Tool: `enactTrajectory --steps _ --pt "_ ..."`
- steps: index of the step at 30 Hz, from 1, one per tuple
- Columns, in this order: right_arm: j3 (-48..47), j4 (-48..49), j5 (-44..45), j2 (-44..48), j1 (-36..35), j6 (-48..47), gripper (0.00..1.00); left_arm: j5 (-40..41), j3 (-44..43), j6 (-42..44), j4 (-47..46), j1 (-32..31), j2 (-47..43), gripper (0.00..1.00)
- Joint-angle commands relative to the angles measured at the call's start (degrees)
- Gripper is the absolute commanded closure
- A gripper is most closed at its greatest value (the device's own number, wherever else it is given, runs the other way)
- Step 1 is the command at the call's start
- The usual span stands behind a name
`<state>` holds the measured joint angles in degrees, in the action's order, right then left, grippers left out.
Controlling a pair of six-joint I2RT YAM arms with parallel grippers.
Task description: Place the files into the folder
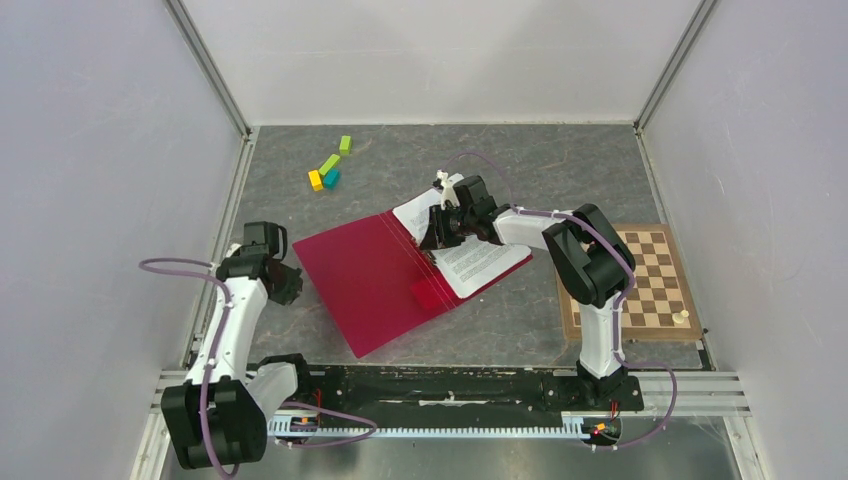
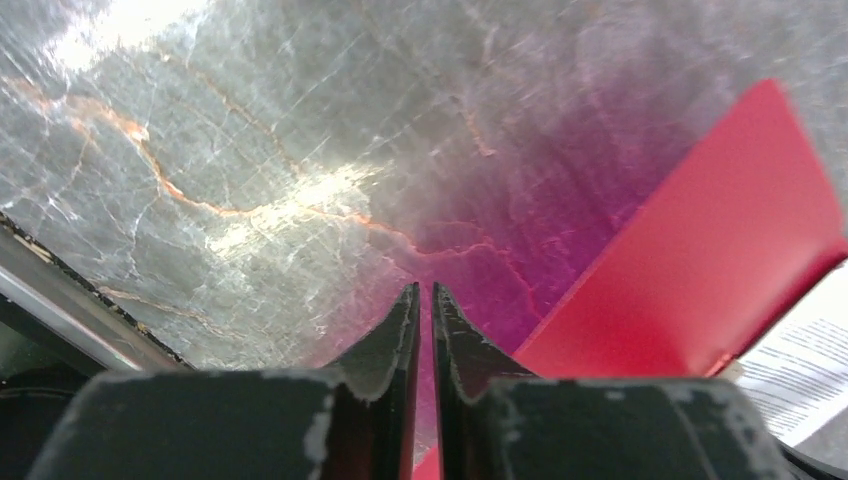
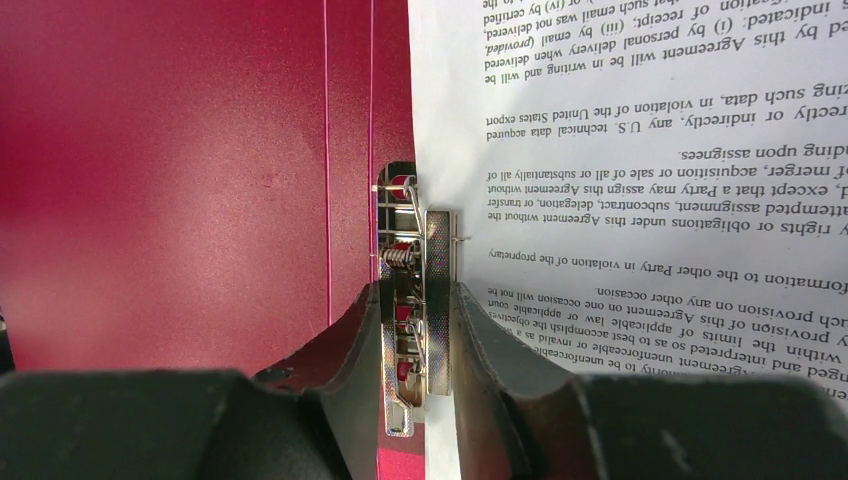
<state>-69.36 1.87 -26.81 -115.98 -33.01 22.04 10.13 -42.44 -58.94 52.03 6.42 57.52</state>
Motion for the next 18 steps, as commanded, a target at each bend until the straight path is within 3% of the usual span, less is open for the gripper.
enactTrajectory --steps 1,6,10,18 --pt "2.0 -2.6 0.4 -1.3 0.8 0.8 0.96 -3.5 4.5 -5.9 -4.3 0.3 1.0 0.9" --pt "2.5 -2.3 0.2 -1.3 0.8 0.8 0.97 -18.2 13.6 -9.0 -20.5 0.3 3.1 0.96" --pt "3.6 -2.3 0.5 -0.7 0.7 1.3 0.97 -23.3 15.5 -10.1 -25.7 0.2 2.4 0.97" --pt "5.9 0.9 2.5 0.4 -1.2 3.8 0.96 -27.9 9.1 -8.8 -28.6 0.2 -4.4 0.76"
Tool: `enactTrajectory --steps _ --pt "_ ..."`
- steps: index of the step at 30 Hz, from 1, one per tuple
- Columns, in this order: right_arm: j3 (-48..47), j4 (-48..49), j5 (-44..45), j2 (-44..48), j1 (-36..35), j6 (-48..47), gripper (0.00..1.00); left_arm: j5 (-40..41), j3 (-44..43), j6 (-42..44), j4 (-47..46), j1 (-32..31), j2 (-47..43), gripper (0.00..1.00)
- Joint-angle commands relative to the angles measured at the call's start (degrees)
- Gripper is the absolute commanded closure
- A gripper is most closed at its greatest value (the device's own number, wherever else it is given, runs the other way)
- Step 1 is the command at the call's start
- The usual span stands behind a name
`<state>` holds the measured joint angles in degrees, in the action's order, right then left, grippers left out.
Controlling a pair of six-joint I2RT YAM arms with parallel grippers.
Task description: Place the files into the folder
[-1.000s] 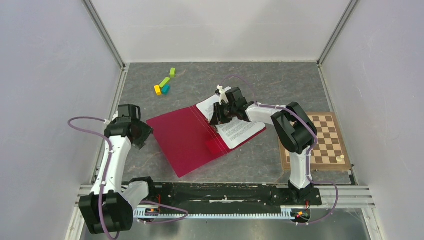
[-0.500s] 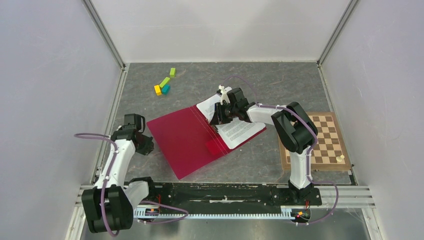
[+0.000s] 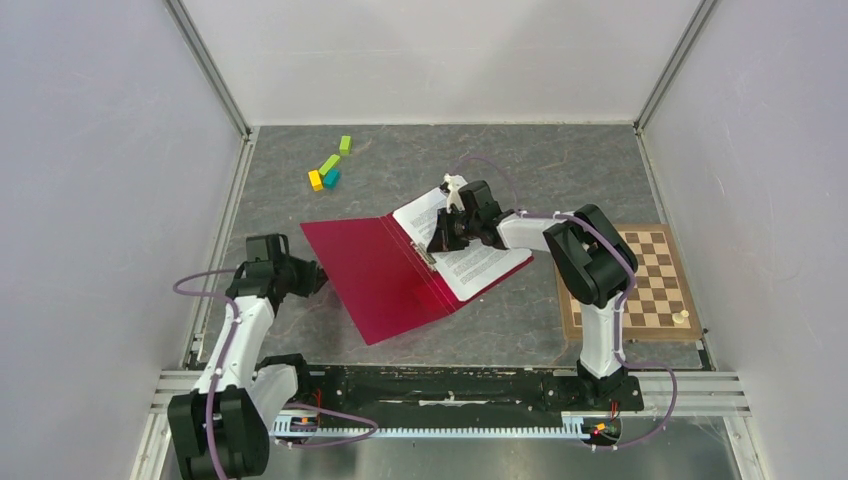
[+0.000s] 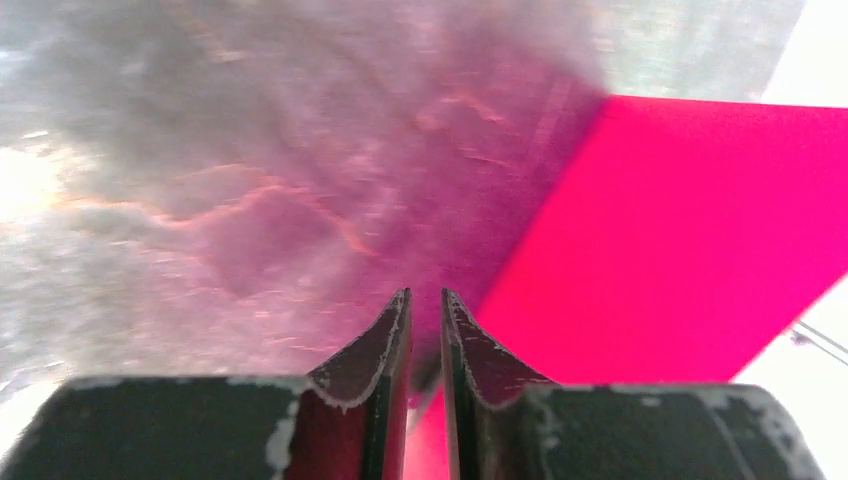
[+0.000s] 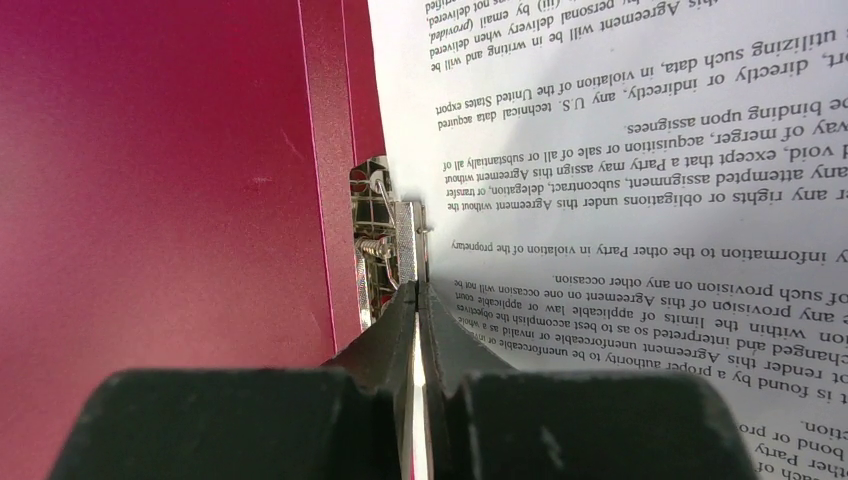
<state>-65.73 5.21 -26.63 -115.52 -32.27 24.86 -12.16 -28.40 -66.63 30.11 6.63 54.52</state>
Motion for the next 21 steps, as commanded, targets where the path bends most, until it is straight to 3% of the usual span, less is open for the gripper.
enactTrajectory --steps 1,7,16,21 --pt "2.4 -2.0 2.7 -0.1 -2.4 1.6 0.96 -7.0 -6.1 -0.5 -7.0 0.0 -0.2 0.75" --pt "3.1 2.4 3.1 -0.1 -5.2 7.3 0.96 -12.5 -11.2 2.1 -10.5 -1.3 6.0 0.7" --pt "4.8 18.0 5.2 -0.8 -14.7 24.7 0.96 -11.2 -21.1 3.4 -10.4 -10.0 13.9 0.7" --pt "7.6 21.7 7.5 2.8 -14.7 26.5 0.95 -8.7 -23.8 3.7 -9.3 -14.6 17.8 0.72"
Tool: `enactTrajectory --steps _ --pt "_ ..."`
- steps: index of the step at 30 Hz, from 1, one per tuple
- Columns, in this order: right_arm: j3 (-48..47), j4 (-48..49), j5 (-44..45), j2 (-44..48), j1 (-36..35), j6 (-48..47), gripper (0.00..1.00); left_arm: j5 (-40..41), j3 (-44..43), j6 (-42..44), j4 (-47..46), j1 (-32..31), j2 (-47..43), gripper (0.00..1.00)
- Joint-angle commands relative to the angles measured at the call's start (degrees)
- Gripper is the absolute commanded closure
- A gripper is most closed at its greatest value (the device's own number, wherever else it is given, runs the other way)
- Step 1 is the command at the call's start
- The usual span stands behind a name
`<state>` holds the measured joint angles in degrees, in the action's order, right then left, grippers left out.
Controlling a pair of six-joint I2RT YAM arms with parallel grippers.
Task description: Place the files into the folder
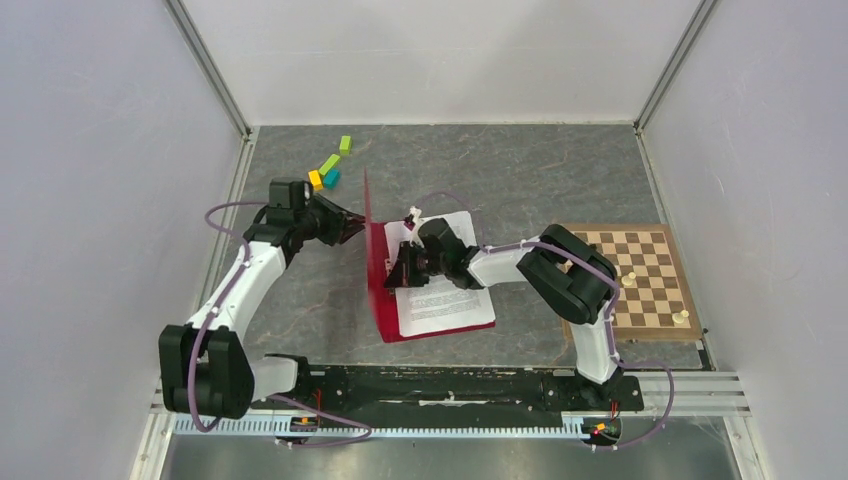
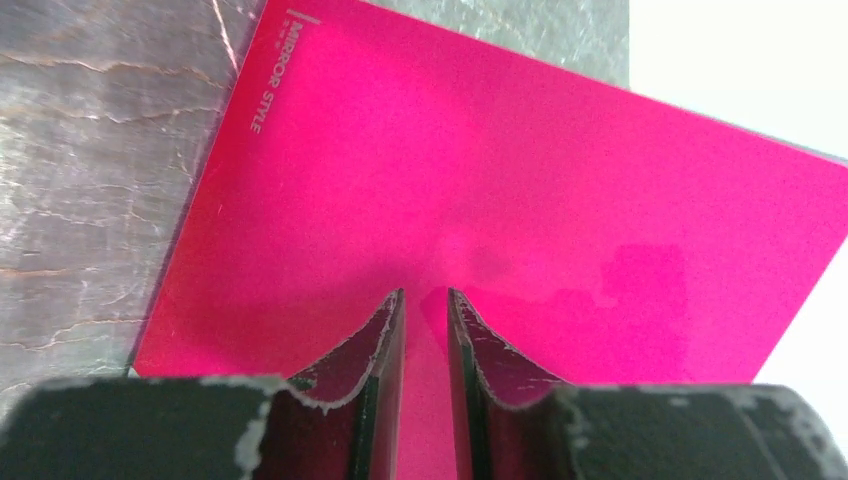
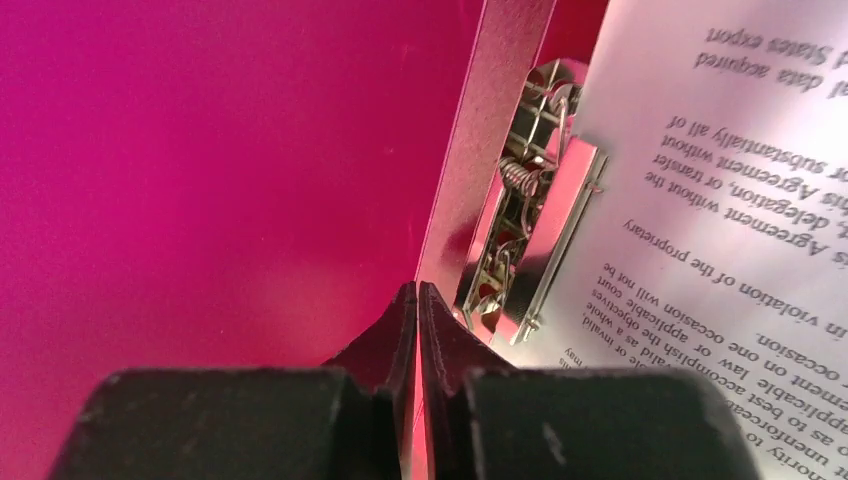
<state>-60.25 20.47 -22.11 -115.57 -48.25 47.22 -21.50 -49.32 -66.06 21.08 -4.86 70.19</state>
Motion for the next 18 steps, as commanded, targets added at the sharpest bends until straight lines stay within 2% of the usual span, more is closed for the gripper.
enactTrajectory --steps 1,5,9,11,16,18 --pt "2.4 5.1 3.5 4.0 1.8 3.1 0.95 1.1 -3.1 3.1 0.1 -3.9 2.7 0.73" --pt "5.2 0.6 5.5 12.0 5.9 0.3 0.92 2.7 -3.6 2.8 0.6 -7.2 4.4 0.73" --pt "9.3 -5.9 10.3 22.6 10.0 -4.5 0.77 5.9 -5.5 3.0 2.3 -11.6 5.7 0.73" --pt "10.8 -10.4 14.4 27.6 11.7 -8.1 0.66 7.1 -6.0 2.3 2.3 -13.7 6.3 0.73" --pt "15.1 -17.3 24.0 40.2 14.9 -14.0 0.25 10.5 -5.6 0.6 1.5 -20.0 8.7 0.73" --pt "15.3 -20.2 27.8 44.0 15.3 -15.9 0.15 11.0 -4.2 -0.3 -0.3 -21.8 10.2 0.73"
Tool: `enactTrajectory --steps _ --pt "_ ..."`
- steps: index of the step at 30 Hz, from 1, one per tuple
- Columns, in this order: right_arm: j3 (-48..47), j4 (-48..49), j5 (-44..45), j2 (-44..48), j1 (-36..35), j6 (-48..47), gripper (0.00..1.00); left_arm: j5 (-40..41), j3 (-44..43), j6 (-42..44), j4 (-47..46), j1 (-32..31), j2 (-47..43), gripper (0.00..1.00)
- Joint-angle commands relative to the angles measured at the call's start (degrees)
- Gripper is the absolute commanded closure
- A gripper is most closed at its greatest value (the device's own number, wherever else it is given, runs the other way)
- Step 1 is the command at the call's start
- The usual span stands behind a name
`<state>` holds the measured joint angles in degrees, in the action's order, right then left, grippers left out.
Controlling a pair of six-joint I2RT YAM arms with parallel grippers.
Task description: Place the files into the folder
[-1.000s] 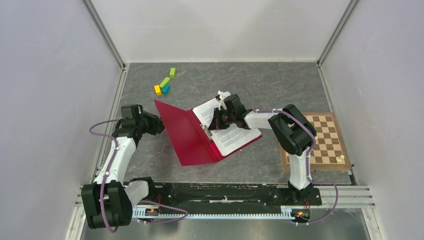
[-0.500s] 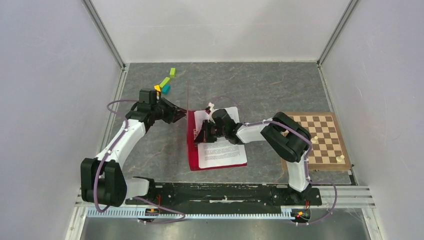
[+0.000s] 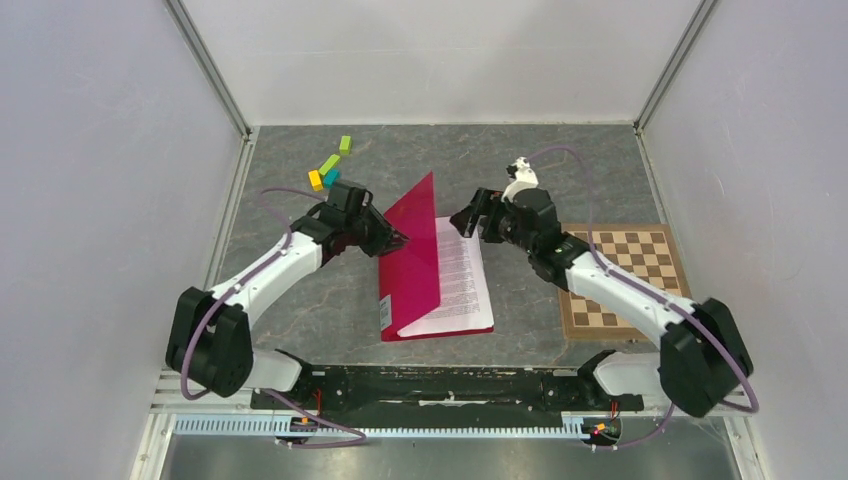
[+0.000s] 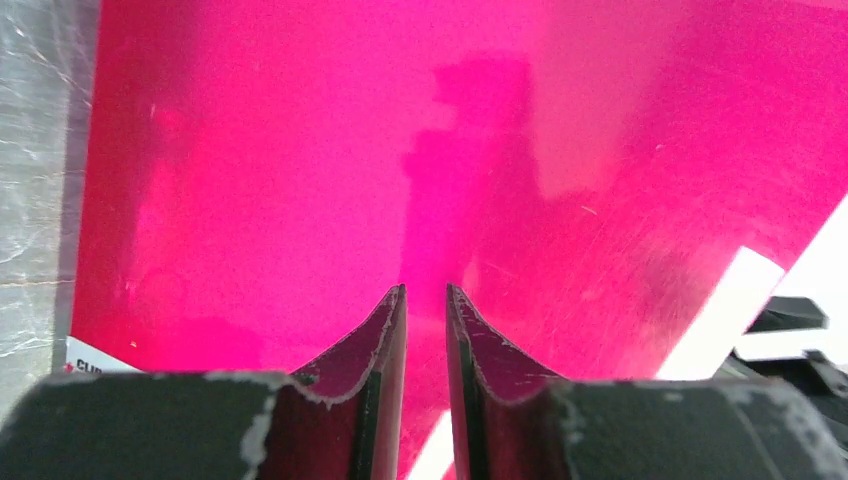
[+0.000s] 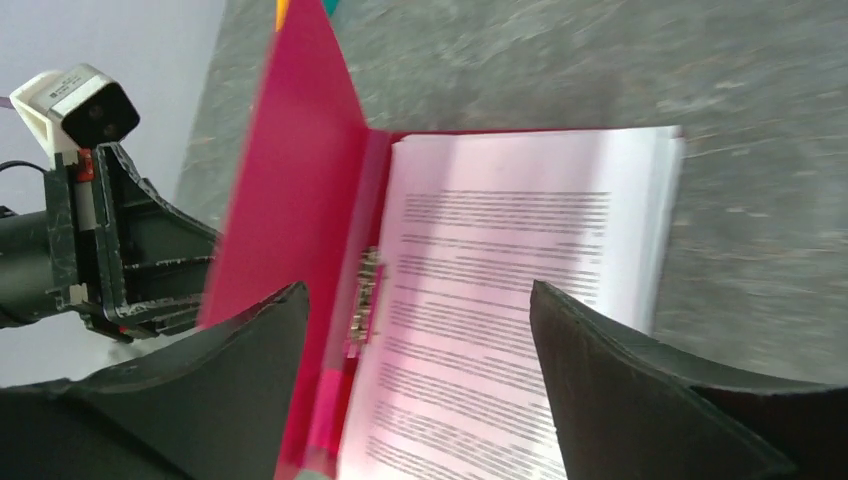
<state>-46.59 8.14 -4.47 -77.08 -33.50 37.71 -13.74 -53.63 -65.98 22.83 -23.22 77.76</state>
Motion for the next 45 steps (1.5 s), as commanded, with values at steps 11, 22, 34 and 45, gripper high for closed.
enactTrajectory --steps 11,22,34,45 --pt "2.9 -13.9 16.1 12.7 0.7 -10.8 0.02 5.4 -2.5 2.9 -5.6 -11.7 17.8 0.64" --pt "3.7 -13.9 14.2 10.2 0.7 -11.9 0.02 7.7 -6.0 7.1 -3.9 -14.6 24.1 0.61" --pt "1.6 -12.9 13.8 9.5 0.7 -12.5 0.02 19.1 -20.7 21.2 14.5 -14.6 8.8 0.27" --pt "-0.9 -14.1 15.0 11.1 0.7 -12.9 0.02 32.0 -19.7 31.1 22.0 -14.6 -6.3 0.21"
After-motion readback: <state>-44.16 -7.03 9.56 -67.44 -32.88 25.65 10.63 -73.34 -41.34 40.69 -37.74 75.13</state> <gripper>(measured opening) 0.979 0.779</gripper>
